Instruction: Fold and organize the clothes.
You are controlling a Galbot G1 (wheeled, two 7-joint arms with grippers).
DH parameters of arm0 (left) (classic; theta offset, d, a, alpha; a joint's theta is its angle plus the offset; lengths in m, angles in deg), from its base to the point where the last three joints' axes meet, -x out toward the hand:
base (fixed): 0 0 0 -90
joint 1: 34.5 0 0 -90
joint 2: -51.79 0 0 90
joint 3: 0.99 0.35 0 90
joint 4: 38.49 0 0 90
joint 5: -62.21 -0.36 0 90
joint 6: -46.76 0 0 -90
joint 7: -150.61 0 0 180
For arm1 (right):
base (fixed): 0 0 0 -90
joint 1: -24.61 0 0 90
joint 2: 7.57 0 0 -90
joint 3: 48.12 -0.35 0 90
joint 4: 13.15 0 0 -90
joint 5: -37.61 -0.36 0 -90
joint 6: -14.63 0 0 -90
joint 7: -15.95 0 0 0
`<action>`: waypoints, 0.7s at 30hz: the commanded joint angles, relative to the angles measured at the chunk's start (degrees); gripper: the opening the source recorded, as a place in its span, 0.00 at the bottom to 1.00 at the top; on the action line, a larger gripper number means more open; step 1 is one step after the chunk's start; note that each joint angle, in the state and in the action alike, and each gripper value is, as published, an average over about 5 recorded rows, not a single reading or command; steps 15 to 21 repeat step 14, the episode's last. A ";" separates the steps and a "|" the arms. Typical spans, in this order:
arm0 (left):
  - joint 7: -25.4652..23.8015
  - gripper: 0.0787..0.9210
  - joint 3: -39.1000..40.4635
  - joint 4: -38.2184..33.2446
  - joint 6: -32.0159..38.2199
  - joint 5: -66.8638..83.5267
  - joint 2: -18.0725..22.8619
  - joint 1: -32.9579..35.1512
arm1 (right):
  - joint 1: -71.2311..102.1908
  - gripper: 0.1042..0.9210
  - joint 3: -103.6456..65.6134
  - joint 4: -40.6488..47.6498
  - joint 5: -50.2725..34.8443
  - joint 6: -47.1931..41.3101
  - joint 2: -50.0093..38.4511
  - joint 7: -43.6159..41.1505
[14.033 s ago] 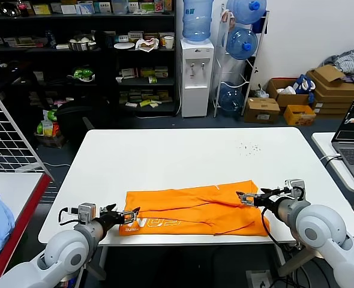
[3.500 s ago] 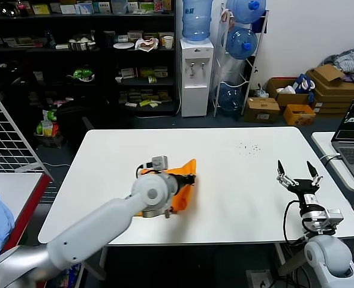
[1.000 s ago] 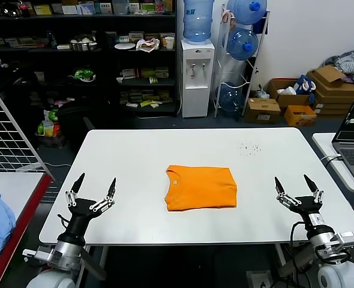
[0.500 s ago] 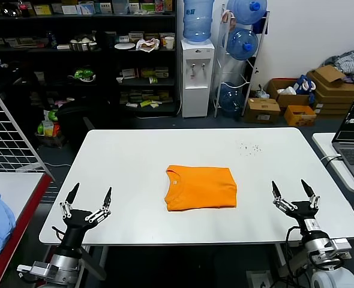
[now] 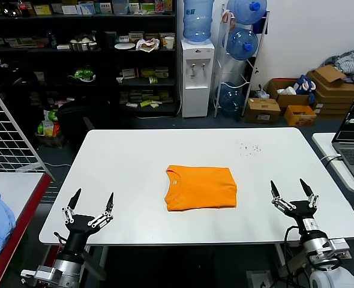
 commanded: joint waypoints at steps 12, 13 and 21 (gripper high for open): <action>6.63 1.00 2.26 -3.09 -12.05 -0.72 2.27 -1.69 | 0.33 1.00 0.68 -0.47 -1.06 -1.49 -0.03 -0.79; 6.66 1.00 2.31 -3.15 -12.14 -0.78 2.29 -1.65 | 0.33 1.00 0.71 -0.49 -1.16 -1.58 -0.08 -0.83; 6.70 1.00 2.35 -3.20 -12.19 -0.86 2.32 -1.61 | 0.34 1.00 0.75 -0.52 -1.27 -1.70 -0.15 -0.87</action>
